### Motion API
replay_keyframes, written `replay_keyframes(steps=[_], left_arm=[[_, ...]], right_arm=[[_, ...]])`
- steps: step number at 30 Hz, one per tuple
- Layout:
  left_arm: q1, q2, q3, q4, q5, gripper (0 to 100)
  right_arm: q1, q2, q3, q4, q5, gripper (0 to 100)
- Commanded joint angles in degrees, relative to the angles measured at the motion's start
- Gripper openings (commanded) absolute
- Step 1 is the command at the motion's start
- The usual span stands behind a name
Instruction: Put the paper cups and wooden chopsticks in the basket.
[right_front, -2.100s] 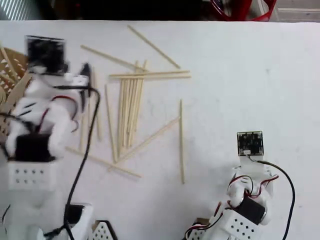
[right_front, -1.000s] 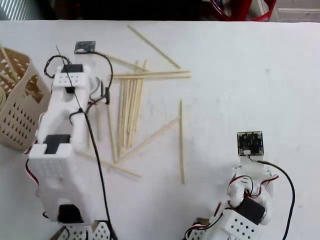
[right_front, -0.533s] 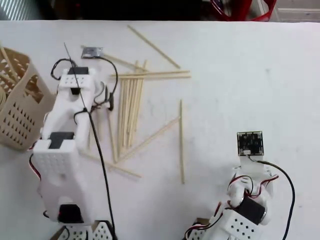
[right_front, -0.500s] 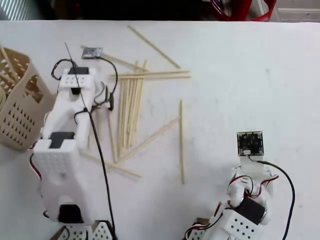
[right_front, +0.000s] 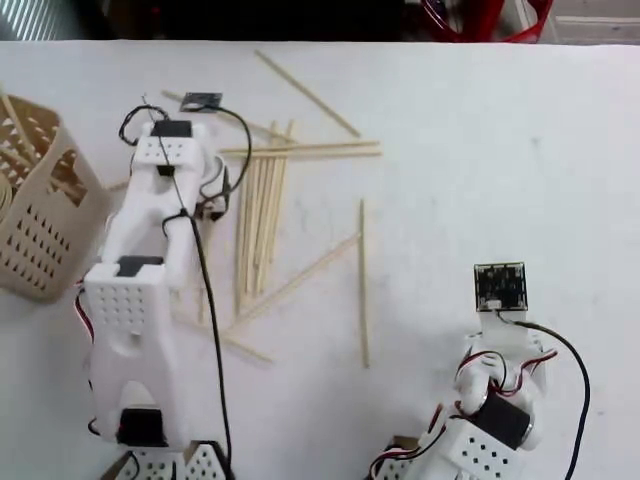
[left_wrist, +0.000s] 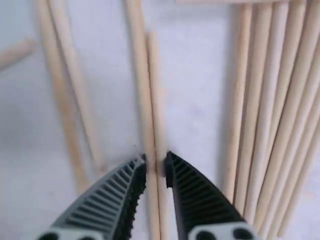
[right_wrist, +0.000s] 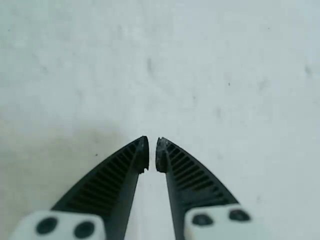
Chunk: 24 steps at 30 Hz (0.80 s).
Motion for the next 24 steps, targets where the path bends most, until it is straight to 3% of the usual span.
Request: replay_keyframes(steps=[1,16,24], left_arm=[[0.13,0.13,-1.23,0.70,-1.32,6],[-0.75,-8.84,-1.85,1.41,-3.43,2],[0.04,-25.45,12.75,-4.75,-4.04,2]], right_arm=[[0.57,-0.04,0.62,-0.22,-0.09,4.5],[0.57,-0.04,0.62,-0.22,-0.09,4.5],[0.57,-0.04,0.62,-0.22,-0.09,4.5]])
